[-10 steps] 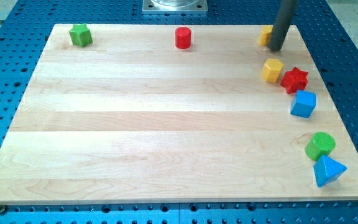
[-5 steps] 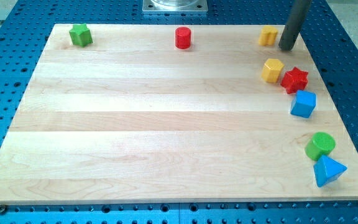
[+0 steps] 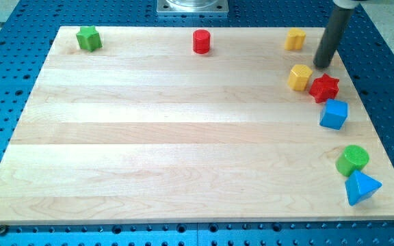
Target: Keep the green circle at the center left side of the board
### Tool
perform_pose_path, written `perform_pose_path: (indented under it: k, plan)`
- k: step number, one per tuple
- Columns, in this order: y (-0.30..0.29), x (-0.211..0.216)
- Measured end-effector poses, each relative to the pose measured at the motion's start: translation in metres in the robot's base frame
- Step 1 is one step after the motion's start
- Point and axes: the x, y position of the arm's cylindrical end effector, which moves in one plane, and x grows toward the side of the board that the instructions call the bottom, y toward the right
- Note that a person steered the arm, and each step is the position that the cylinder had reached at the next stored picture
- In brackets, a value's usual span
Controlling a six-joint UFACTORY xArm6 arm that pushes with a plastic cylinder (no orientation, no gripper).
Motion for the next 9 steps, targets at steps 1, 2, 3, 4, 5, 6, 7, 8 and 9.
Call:
perform_pose_path:
  k: [1,2,3,4,5,6,7,8,9]
  plan:
    - [0.047,0.038]
    - [0.049,0.157]
    - [0.010,0.233]
    - [-0.040,0.235]
    - [-0.109,0.229]
    - [-0.205,0.190]
    - [-0.246,0.152]
    - [-0.288,0.143]
    - [-0.383,0.146]
